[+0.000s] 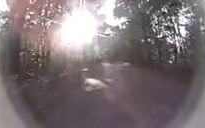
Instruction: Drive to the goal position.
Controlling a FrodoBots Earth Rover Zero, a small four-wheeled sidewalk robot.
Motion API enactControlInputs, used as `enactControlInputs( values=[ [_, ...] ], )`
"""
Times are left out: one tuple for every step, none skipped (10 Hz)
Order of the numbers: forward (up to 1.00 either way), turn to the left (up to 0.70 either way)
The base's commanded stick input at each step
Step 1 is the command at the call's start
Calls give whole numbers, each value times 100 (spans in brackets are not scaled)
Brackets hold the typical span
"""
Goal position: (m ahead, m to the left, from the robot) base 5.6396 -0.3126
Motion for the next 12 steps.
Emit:
enactControlInputs(
  values=[
    [70, -1],
    [70, -1],
    [70, -1],
    [70, -1],
    [70, -1],
    [70, -1],
    [70, -1],
    [70, -1],
    [70, -1],
    [70, -1],
    [70, -1],
    [70, -1]
  ],
)
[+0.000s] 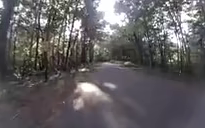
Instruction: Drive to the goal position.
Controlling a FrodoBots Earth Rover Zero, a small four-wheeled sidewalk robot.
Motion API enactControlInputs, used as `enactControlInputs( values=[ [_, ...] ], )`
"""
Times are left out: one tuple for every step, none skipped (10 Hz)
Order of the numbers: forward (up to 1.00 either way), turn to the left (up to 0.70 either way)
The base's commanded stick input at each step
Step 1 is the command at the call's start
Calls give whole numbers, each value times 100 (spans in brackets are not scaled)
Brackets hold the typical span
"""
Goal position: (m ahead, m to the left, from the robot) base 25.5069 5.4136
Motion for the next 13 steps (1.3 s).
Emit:
enactControlInputs(
  values=[
    [70, -1],
    [70, -1],
    [70, -1],
    [70, -1],
    [70, -1],
    [70, -1],
    [70, -1],
    [70, -1],
    [70, -1],
    [70, -1],
    [70, -1],
    [70, -1],
    [70, -1]
  ],
)
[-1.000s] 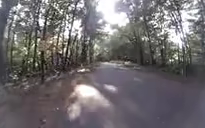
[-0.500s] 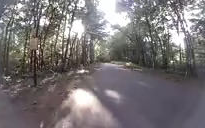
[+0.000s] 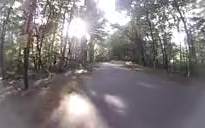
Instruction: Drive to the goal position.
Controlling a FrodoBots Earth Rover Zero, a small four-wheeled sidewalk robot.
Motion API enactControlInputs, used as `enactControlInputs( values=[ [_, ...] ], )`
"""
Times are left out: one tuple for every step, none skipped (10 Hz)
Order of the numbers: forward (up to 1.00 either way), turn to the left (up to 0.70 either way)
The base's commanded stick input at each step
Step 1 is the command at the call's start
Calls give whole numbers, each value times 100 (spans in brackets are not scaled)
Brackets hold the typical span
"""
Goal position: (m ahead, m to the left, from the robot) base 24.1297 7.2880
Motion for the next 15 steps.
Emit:
enactControlInputs(
  values=[
    [70, -1],
    [70, -1],
    [70, -1],
    [70, -1],
    [70, -1],
    [70, -1],
    [70, -1],
    [70, -1],
    [70, -1],
    [70, -1],
    [70, -1],
    [70, -1],
    [70, -1],
    [70, -1],
    [70, -1]
  ],
)
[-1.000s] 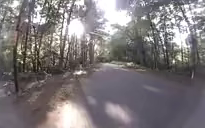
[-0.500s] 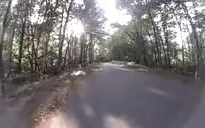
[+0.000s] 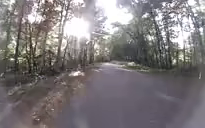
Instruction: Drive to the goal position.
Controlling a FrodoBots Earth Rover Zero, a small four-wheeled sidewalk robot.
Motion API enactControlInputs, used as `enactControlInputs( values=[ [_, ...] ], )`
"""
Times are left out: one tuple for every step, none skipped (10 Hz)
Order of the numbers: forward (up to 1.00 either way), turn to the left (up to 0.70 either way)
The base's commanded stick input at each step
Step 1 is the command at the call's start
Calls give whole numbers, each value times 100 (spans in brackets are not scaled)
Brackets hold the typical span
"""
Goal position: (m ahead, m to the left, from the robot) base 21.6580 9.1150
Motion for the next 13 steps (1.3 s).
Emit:
enactControlInputs(
  values=[
    [70, -1],
    [70, -1],
    [70, -1],
    [70, -1],
    [70, -1],
    [70, -1],
    [70, -1],
    [70, -1],
    [70, -1],
    [70, -1],
    [70, -1],
    [70, -1],
    [70, 9]
  ],
)
